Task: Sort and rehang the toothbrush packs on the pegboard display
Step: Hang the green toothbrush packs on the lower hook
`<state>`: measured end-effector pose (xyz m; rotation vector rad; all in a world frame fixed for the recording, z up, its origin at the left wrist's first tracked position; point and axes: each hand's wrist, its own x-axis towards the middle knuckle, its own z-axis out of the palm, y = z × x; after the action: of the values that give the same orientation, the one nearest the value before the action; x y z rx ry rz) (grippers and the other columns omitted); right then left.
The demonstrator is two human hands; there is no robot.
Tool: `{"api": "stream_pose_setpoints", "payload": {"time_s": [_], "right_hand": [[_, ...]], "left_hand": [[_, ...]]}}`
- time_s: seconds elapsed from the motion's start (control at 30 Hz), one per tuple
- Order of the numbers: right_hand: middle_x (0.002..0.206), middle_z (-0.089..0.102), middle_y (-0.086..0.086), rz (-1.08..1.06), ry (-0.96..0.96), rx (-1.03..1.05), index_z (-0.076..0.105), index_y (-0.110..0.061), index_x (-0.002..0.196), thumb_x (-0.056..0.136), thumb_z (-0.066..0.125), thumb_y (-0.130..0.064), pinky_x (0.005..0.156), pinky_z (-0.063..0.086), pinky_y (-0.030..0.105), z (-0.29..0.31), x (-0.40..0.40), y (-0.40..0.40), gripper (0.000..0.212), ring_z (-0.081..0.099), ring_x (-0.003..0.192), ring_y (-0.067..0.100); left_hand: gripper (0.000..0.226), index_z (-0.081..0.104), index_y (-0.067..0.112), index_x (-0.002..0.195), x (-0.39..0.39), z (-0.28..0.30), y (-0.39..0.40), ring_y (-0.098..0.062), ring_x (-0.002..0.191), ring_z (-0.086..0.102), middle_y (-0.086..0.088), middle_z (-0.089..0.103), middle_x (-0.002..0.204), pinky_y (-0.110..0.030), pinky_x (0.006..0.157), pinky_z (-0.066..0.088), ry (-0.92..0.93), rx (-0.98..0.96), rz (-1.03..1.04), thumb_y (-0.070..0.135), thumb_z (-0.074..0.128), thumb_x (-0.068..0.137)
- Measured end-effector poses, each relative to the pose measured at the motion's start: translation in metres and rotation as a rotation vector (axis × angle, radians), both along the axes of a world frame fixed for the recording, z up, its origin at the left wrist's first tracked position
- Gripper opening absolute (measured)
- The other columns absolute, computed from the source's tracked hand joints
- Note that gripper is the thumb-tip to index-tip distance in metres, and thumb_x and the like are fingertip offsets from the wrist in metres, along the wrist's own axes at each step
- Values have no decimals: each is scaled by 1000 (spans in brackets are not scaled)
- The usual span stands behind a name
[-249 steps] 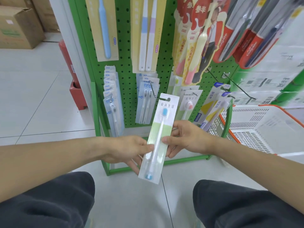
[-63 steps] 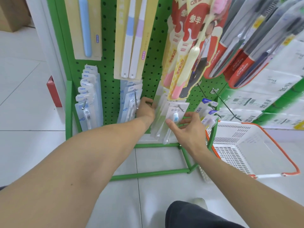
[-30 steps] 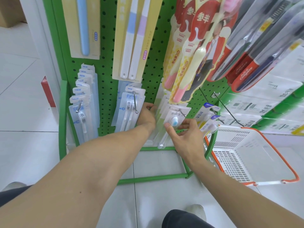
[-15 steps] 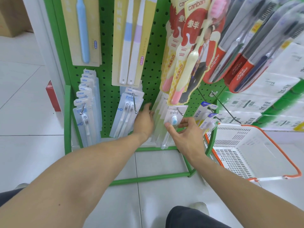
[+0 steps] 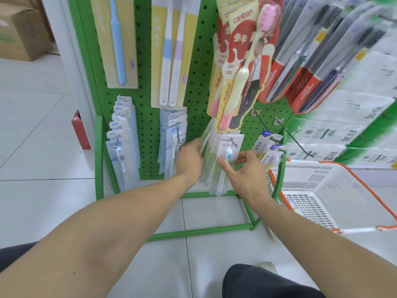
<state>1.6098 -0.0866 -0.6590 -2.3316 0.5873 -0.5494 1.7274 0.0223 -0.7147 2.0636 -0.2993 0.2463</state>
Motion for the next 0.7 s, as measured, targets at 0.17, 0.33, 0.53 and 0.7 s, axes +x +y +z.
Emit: {"api": "stream_pose_setpoints", "payload": {"time_s": [0.17,0.33,0.53,0.7], "right_hand": [[102,64,-4,-4,5,2,58,-16,112,83,72,-63,76,52,36,1,1,2,57,65,90,18],[101,64,-6,-6,12,5,57,-19,109,83,73,-62,75,51,35,2,0,4,53,64,89,16],[101,65,-4,-5,4,-10,58,-16,108,84,74,-59,74,45,32,2,2,6,51,60,89,14],[101,65,-4,2,5,-20,57,-16,108,84,73,-59,74,48,34,2,3,6,52,61,89,15]], "left_hand": [[29,70,16,101,7,-1,7,-28,72,62,-2,65,75,-37,66,53,0,-3,-26,4,44,96],[33,64,11,126,5,-2,12,-31,100,69,-13,74,110,-44,81,58,-46,-15,-25,6,44,100],[55,50,11,147,8,0,12,-36,100,62,-14,65,114,-47,90,53,-154,98,-19,-7,44,95],[64,46,18,151,13,2,15,-31,98,62,-9,64,110,-42,84,54,-143,120,-16,-10,45,93]]}}
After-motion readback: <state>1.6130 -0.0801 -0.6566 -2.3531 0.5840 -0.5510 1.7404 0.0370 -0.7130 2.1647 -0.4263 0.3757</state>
